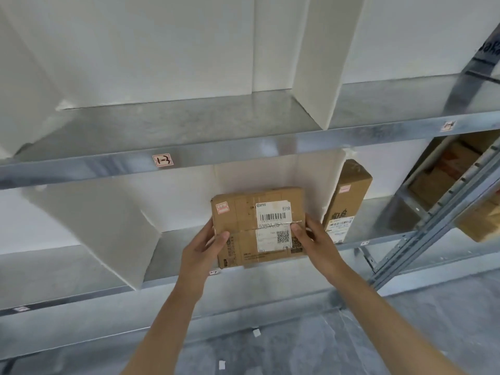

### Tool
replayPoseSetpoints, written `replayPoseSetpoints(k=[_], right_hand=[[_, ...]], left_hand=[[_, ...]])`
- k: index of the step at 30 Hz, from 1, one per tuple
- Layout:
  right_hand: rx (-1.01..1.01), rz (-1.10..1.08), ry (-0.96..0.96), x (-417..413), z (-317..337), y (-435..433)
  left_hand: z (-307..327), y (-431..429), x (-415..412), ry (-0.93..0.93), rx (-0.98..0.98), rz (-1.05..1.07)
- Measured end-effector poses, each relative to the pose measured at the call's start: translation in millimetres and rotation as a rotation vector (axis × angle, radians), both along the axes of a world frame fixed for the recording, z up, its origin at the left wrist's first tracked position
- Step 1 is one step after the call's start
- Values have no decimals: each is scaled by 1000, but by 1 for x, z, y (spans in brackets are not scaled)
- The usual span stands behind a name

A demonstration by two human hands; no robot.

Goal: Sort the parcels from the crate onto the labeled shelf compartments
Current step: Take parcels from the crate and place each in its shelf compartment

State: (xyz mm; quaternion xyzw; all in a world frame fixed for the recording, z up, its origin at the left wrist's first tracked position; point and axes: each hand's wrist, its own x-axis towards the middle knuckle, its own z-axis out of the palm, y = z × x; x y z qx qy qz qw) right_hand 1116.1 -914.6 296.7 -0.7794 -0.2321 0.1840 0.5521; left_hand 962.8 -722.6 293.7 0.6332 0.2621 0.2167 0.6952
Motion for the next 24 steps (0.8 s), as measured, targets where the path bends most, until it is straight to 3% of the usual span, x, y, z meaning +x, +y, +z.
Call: replayPoseSetpoints(k=[9,24], right_hand=[[-128,84,3,38,-42,3],[-193,88,88,54,-71,16]], left_hand=[[-30,-21,25,93,17,146],[-68,-2,55,316,254,113]])
